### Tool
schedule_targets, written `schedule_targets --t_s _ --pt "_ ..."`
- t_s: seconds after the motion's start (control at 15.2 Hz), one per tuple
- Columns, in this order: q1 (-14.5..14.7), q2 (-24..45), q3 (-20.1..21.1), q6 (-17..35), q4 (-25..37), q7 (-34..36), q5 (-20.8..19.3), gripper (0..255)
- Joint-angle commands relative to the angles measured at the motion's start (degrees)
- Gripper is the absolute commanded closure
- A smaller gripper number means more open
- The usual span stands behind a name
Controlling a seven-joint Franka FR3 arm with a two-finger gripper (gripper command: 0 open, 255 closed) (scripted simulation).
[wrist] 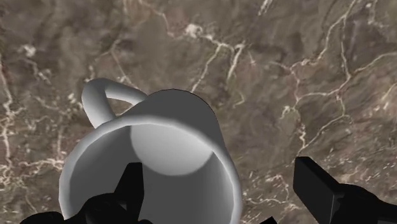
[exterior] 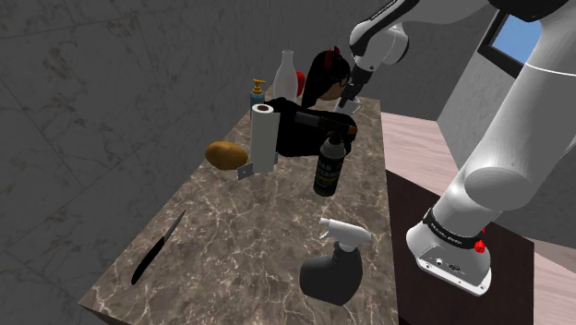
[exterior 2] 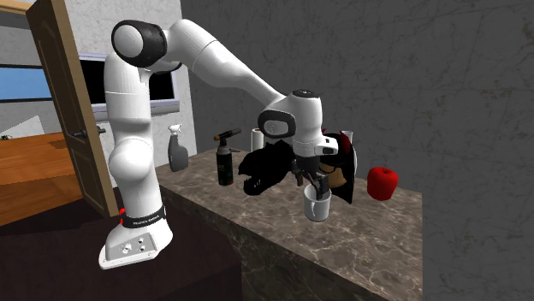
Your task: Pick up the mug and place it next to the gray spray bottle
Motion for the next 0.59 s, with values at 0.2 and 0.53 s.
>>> schedule_targets --t_s 0.2,0.53 --pt "0.3 0.3 0.2 -0.2 -0.3 0.2 -0.2 255" --pt "0.0 1.4 0.2 -0.6 0.8 -0.5 0.5 255"
